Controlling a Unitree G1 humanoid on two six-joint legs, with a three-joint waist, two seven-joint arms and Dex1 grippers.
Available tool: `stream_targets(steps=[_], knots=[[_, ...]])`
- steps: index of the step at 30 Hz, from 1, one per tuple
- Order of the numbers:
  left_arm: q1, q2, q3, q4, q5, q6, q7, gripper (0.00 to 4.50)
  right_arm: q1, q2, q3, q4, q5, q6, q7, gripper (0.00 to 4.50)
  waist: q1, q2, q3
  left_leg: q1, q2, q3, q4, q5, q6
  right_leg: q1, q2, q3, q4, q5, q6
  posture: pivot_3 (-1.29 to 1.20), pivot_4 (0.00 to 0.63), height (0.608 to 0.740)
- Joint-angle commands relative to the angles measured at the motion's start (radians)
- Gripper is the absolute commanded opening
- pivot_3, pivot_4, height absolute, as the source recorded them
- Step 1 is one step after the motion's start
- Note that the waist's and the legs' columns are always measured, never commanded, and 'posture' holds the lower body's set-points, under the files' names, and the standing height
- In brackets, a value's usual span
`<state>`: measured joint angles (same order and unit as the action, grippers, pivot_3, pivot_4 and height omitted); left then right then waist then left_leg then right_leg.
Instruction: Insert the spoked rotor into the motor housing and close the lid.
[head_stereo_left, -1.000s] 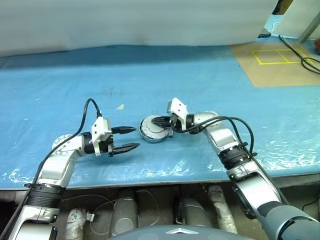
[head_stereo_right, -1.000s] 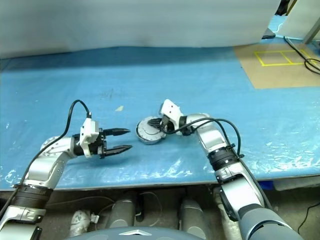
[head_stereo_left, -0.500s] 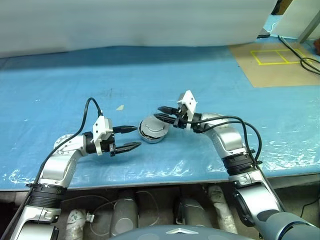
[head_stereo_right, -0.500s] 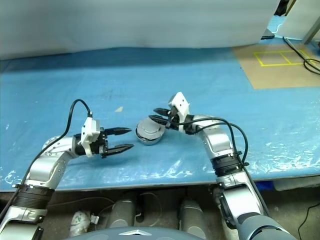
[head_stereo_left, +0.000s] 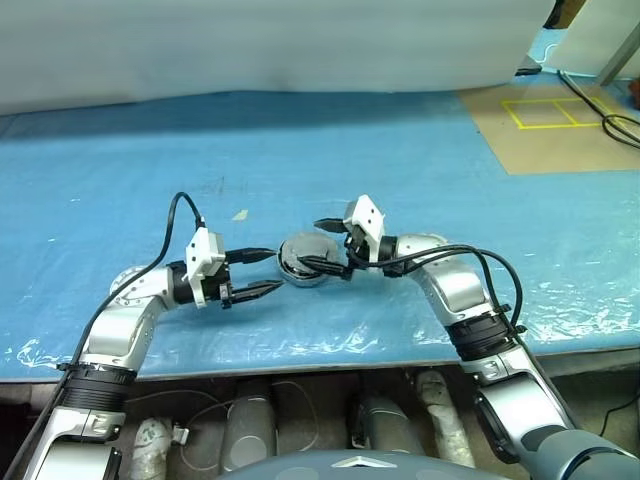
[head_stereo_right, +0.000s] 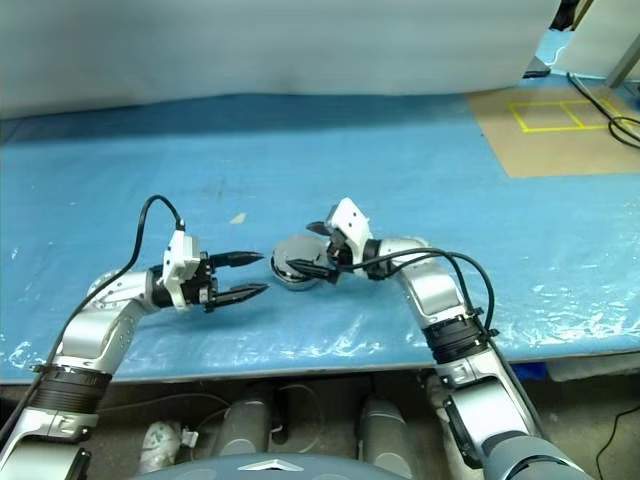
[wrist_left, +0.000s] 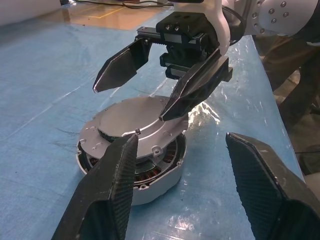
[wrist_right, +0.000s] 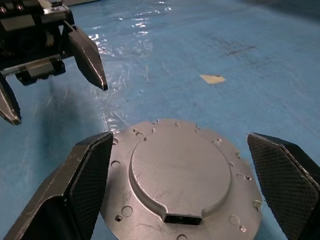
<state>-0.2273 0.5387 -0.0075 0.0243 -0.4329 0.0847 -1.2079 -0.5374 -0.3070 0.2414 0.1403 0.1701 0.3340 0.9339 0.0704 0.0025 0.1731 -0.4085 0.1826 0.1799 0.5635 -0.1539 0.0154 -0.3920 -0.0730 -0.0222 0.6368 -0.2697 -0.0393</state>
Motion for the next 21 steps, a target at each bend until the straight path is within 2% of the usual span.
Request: stream_targets(steps=[1, 10, 13, 16, 21], knots=[[0.002, 0.006, 0.020, -0.004, -0.009, -0.029, -0.005, 3.00, -0.014, -0.007, 0.013, 0.041, -0.037, -0.062, -0.011, 4.46, 0.000, 0.000, 0.000, 0.000, 0.000, 0.000, 0.000, 0.000, 0.000, 0.000, 0.000, 0.000, 0.000, 0.000, 0.000, 0.00, 0.150, 0.740], [0.012, 0.022, 0.039, 0.030, 0.007, -0.066, 0.010, 3.00, -0.005, -0.036, 0.085, 0.076, -0.127, -0.159, 0.004, 4.46, -0.001, 0.000, 0.000, 0.001, 0.000, 0.000, 0.000, 0.000, 0.000, 0.001, 0.000, 0.000, 0.000, 0.000, 0.000, 0.00, 0.150, 0.740], [0.008, 0.024, 0.045, 0.035, 0.002, -0.067, 0.013, 3.00, -0.018, -0.028, 0.084, 0.090, -0.132, -0.182, -0.003, 3.86, -0.001, 0.000, 0.000, 0.003, 0.000, 0.000, 0.000, 0.000, 0.000, 0.002, 0.000, 0.000, 0.000, 0.000, 0.000, 0.00, 0.150, 0.740], [0.014, 0.025, 0.050, 0.038, 0.003, -0.070, 0.014, 3.00, -0.030, -0.029, 0.084, 0.099, -0.137, -0.211, -0.002, 2.95, -0.001, 0.000, 0.000, 0.003, 0.000, 0.000, 0.000, 0.000, 0.000, 0.003, 0.000, 0.000, 0.000, 0.000, 0.000, 0.00, 0.150, 0.740], [0.021, 0.022, 0.049, 0.033, 0.002, -0.070, 0.019, 3.00, -0.057, -0.007, 0.055, 0.099, -0.108, -0.179, -0.016, 2.94, -0.001, 0.000, 0.000, 0.003, 0.000, 0.000, 0.000, 0.000, 0.000, 0.002, 0.000, 0.001, 0.000, 0.000, 0.000, 0.00, 0.150, 0.740]])
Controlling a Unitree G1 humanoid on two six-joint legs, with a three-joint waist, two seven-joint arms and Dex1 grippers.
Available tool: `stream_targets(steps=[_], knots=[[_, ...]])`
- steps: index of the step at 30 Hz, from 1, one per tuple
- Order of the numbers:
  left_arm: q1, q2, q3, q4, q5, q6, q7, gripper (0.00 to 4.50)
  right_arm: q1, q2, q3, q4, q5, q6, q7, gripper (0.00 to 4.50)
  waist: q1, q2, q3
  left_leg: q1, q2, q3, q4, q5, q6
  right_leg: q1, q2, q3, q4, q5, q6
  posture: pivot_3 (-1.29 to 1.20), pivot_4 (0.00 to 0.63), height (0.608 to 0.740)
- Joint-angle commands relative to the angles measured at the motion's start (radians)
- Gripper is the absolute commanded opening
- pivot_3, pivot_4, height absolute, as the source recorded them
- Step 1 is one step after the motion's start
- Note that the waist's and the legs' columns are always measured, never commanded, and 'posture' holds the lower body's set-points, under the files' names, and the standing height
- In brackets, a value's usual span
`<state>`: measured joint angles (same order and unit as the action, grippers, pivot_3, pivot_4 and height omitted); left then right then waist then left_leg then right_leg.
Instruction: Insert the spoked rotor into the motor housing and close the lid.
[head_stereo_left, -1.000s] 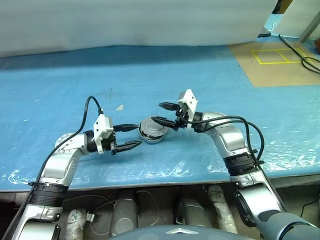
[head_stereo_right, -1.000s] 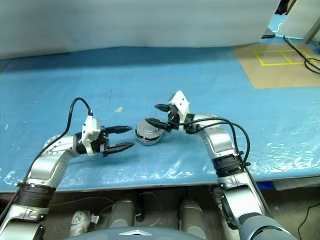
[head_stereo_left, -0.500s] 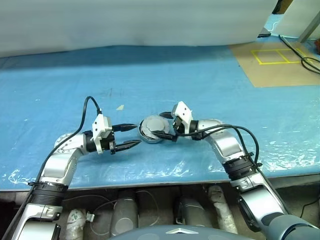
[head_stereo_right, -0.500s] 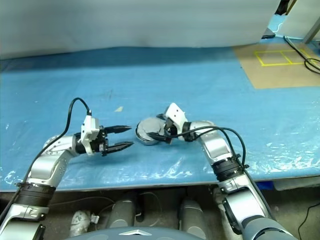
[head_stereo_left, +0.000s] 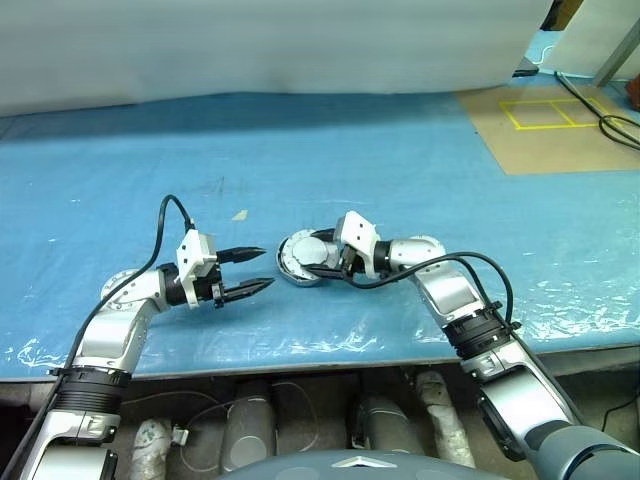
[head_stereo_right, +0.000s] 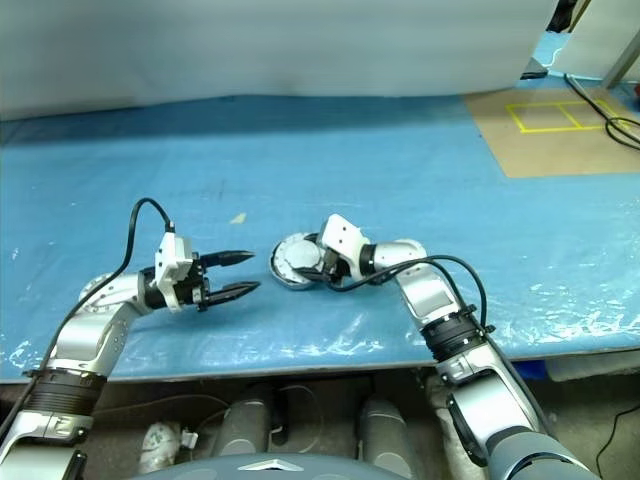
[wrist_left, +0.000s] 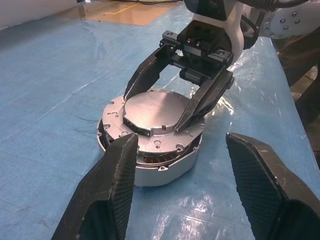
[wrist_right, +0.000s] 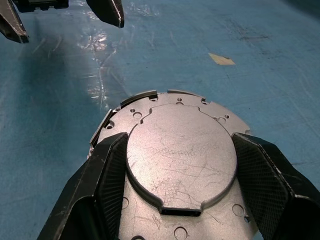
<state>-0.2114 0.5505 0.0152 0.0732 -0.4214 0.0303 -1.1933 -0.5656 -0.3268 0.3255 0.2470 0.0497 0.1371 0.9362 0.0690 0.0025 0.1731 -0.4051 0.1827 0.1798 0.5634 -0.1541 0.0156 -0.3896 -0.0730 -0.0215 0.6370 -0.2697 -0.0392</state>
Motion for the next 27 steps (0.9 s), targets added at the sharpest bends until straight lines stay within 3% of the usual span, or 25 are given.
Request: stream_targets(steps=[1, 6, 13, 27], knots=[[0.005, 0.009, 0.026, -0.017, -0.010, -0.015, 0.005, 3.00, -0.036, 0.019, -0.036, -0.011, 0.023, 0.032, -0.020, 2.94, 0.000, 0.000, 0.000, 0.000, 0.000, 0.000, 0.000, 0.000, 0.000, 0.000, 0.000, 0.000, 0.000, 0.000, 0.000, 0.00, 0.150, 0.740], [0.003, 0.009, 0.023, -0.017, -0.012, -0.014, 0.006, 3.00, -0.096, 0.081, -0.102, -0.051, 0.119, 0.162, -0.030, 2.94, -0.001, 0.000, 0.000, -0.003, 0.000, 0.000, 0.000, 0.000, 0.000, -0.003, 0.000, 0.000, 0.000, 0.000, 0.000, 0.00, 0.150, 0.740], [-0.003, 0.006, 0.021, -0.013, -0.009, -0.016, 0.010, 3.00, -0.106, 0.083, -0.073, -0.074, 0.094, 0.190, -0.025, 2.94, 0.001, 0.000, 0.000, -0.008, 0.000, 0.000, 0.000, 0.000, 0.000, -0.007, 0.000, -0.001, 0.000, 0.000, 0.000, 0.00, 0.150, 0.740], [-0.010, 0.003, 0.018, -0.009, -0.009, -0.013, 0.013, 3.00, -0.148, 0.168, -0.027, 0.182, 0.009, 0.158, -0.101, 2.94, -0.004, 0.000, 0.000, -0.008, 0.000, 0.000, 0.001, 0.002, -0.004, -0.008, 0.000, -0.001, 0.002, 0.000, 0.000, 0.00, 0.150, 0.740]])
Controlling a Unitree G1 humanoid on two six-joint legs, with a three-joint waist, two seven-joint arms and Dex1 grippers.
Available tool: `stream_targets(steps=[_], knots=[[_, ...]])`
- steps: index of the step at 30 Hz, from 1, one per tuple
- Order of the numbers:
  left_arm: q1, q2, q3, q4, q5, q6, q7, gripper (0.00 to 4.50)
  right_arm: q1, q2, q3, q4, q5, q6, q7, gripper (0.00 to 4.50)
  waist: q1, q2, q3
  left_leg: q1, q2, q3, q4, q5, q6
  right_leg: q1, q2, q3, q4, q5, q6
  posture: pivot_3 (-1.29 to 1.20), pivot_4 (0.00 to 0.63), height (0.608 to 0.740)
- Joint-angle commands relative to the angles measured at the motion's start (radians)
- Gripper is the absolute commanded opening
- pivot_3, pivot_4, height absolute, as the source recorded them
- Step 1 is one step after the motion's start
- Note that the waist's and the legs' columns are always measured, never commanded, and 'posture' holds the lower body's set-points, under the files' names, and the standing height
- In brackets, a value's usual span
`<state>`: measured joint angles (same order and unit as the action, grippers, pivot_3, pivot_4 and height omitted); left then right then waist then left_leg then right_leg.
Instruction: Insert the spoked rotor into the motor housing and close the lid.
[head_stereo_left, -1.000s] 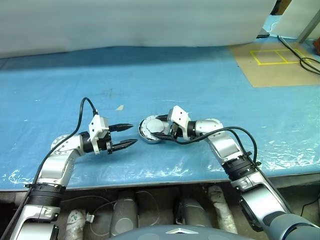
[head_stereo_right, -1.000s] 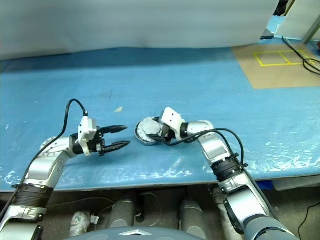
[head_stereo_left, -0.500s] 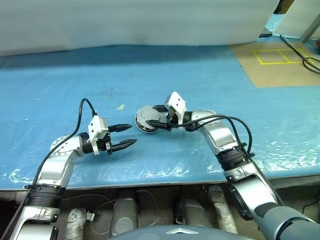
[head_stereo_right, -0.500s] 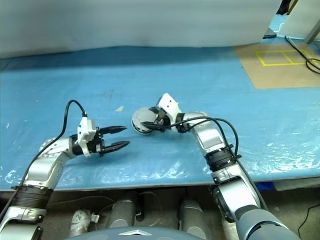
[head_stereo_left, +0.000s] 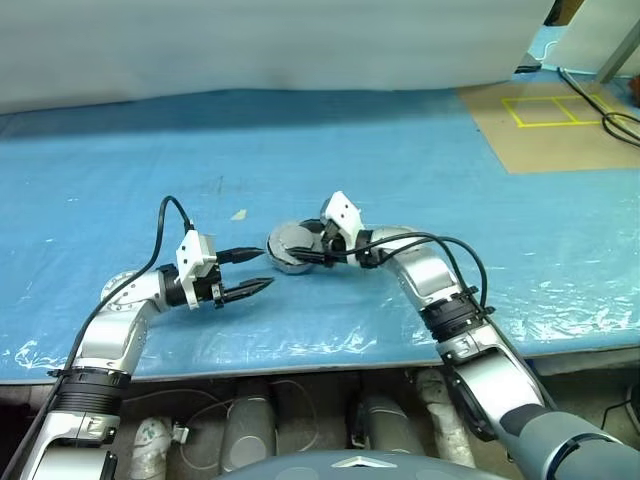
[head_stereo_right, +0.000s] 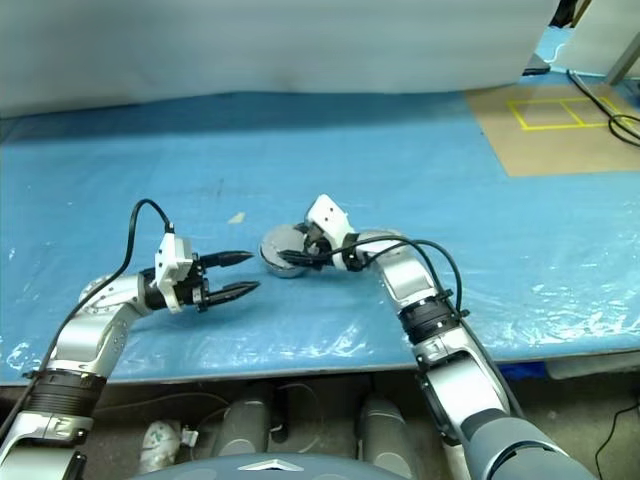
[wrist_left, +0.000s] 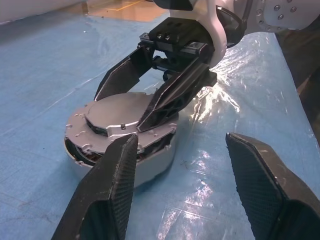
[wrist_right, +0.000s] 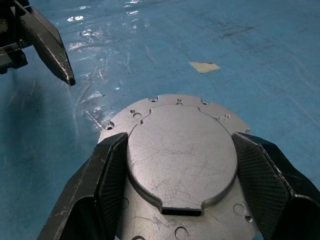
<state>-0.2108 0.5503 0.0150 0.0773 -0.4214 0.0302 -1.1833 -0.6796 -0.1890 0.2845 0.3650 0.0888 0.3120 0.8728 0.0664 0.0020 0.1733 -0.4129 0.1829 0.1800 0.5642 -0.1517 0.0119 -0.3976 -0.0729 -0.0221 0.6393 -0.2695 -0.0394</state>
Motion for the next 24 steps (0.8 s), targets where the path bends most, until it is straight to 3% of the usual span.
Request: stream_targets(steps=[1, 15, 24], knots=[[-0.011, 0.003, 0.019, -0.014, -0.010, -0.012, 0.004, 3.00, -0.048, 0.041, 0.016, 0.097, -0.044, -0.023, -0.057, 2.94, -0.002, 0.000, 0.000, 0.001, 0.000, 0.000, 0.000, 0.000, 0.000, 0.000, 0.000, 0.000, 0.001, 0.000, 0.000, 0.00, 0.150, 0.740], [-0.011, 0.021, 0.039, 0.010, -0.008, -0.011, 0.007, 3.00, -0.079, 0.081, 0.043, 0.176, -0.111, -0.014, -0.094, 2.94, -0.003, 0.000, 0.000, 0.011, 0.000, 0.000, -0.002, 0.000, 0.000, 0.008, 0.000, 0.002, 0.000, 0.000, 0.000, 0.00, 0.150, 0.740], [-0.034, 0.014, 0.051, 0.026, -0.021, 0.002, 0.020, 3.00, -0.149, 0.138, -0.108, 0.019, 0.065, 0.228, -0.085, 2.94, -0.002, 0.000, 0.000, 0.008, 0.000, 0.000, -0.003, 0.000, 0.000, 0.005, 0.000, 0.002, 0.000, 0.000, 0.000, 0.00, 0.150, 0.740]])
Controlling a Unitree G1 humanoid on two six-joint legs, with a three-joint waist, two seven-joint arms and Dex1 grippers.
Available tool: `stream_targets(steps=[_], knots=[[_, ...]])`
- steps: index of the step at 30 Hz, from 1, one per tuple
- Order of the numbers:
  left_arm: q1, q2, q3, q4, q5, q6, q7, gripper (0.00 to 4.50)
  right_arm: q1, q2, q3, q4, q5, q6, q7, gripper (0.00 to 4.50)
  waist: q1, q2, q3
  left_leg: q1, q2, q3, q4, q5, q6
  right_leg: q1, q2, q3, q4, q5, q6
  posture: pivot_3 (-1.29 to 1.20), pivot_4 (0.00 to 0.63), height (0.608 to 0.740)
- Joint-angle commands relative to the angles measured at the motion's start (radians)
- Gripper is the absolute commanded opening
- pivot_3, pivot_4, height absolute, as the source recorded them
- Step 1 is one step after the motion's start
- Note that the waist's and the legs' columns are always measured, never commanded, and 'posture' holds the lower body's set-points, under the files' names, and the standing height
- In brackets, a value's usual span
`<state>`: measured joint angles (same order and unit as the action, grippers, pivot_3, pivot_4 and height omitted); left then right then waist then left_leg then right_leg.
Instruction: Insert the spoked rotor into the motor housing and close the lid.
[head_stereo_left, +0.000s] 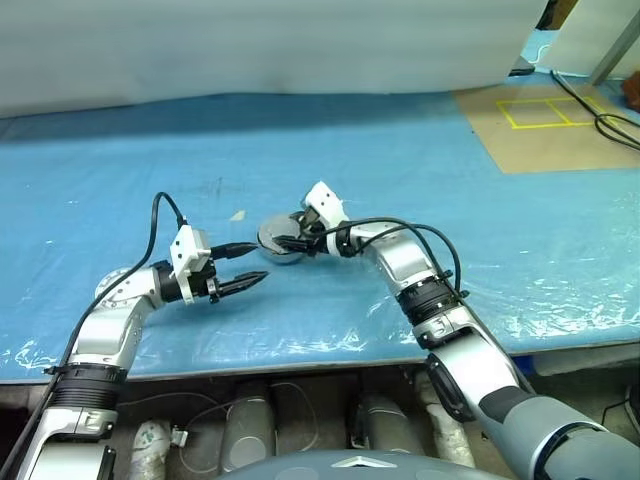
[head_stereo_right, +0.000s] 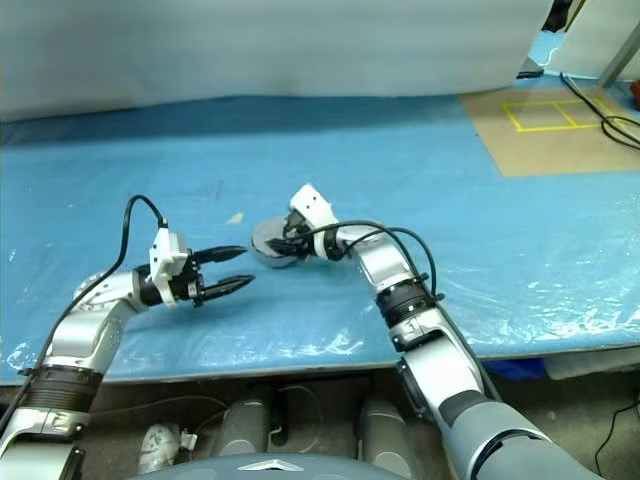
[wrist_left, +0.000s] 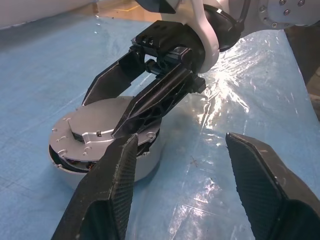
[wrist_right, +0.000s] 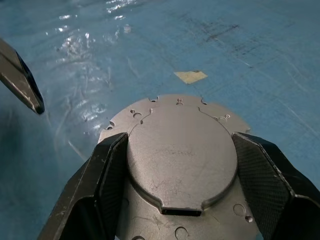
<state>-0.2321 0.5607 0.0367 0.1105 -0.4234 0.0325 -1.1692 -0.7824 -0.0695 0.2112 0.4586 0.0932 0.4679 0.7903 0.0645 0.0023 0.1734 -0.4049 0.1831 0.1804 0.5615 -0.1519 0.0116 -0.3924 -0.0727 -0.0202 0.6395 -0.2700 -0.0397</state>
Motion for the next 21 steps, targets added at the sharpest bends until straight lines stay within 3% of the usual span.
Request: stream_targets(steps=[1, 10, 19, 21], knots=[[-0.015, 0.002, 0.033, -0.005, -0.023, 0.002, 0.009, 3.00, -0.053, 0.018, -0.034, -0.080, 0.056, 0.081, -0.010, 2.94, 0.000, 0.000, 0.000, -0.001, 0.000, 0.000, 0.000, 0.001, -0.001, -0.001, 0.000, 0.000, 0.000, 0.000, 0.000, 0.00, 0.150, 0.740], [-0.039, 0.002, 0.053, 0.020, -0.033, 0.017, 0.020, 3.00, -0.089, 0.049, 0.053, 0.107, -0.069, 0.124, -0.154, 2.94, -0.002, 0.000, 0.000, -0.008, 0.000, 0.000, 0.000, 0.002, -0.003, -0.009, 0.000, -0.001, 0.000, 0.000, 0.000, 0.00, 0.150, 0.740], [-0.030, 0.003, 0.056, 0.014, -0.034, 0.021, 0.024, 3.00, -0.063, 0.042, 0.116, 0.179, -0.146, 0.078, -0.202, 2.94, 0.003, 0.000, 0.000, 0.009, -0.001, 0.000, -0.005, 0.001, -0.004, 0.004, 0.000, 0.001, 0.000, -0.001, 0.000, 0.00, 0.150, 0.740], [-0.030, 0.003, 0.059, 0.014, -0.037, 0.024, 0.026, 3.00, -0.059, 0.038, 0.114, 0.182, -0.149, 0.079, -0.208, 2.94, 0.005, 0.000, 0.000, 0.014, -0.002, 0.000, -0.009, 0.001, -0.003, 0.006, -0.001, 0.001, 0.000, -0.005, 0.006, 0.00, 0.150, 0.740]])
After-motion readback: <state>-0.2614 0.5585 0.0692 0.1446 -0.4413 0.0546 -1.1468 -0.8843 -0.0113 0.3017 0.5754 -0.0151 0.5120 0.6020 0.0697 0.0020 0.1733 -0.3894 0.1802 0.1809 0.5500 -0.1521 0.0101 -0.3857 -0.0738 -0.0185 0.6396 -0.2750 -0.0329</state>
